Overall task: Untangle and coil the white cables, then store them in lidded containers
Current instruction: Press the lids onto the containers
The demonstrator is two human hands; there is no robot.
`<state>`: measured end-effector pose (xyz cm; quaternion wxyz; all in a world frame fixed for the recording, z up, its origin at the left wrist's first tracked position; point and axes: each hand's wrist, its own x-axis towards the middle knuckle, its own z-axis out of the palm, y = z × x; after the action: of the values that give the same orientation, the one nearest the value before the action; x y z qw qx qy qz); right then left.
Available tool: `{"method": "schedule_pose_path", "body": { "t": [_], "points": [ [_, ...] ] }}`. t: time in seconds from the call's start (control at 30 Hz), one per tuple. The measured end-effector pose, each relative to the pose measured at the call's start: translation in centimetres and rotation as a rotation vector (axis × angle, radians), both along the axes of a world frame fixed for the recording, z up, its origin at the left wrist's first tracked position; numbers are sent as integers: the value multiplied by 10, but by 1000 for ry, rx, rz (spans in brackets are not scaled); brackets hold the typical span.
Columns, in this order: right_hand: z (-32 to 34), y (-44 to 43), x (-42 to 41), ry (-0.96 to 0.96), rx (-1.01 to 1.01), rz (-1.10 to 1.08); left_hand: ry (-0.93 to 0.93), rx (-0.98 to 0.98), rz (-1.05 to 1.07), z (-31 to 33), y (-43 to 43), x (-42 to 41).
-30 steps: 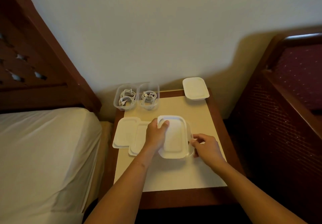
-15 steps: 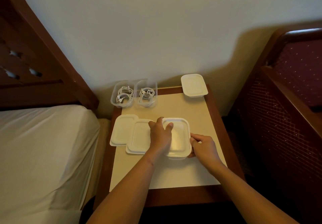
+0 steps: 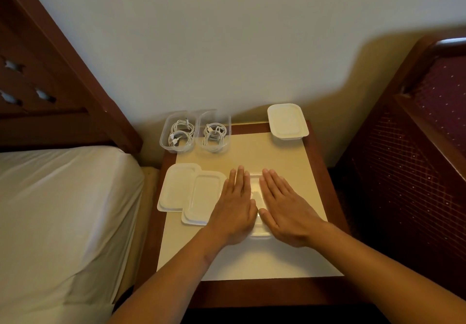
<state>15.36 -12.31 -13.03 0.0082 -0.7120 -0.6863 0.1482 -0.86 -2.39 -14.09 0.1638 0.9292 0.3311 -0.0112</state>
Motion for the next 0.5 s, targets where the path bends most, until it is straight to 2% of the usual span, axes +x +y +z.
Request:
{"method": "schedule_pose_path", "body": {
  "t": [0.2, 0.33, 0.5],
  "points": [
    [-4, 2, 2, 24, 9, -5, -81, -73, -1, -8, 1, 1],
    [7, 8, -6, -71, -62, -16, -107, -165, 59, -4, 7, 2],
    [-4, 10, -22, 31, 4, -102, -238, -96, 126, -7, 6, 0]
  ]
}}
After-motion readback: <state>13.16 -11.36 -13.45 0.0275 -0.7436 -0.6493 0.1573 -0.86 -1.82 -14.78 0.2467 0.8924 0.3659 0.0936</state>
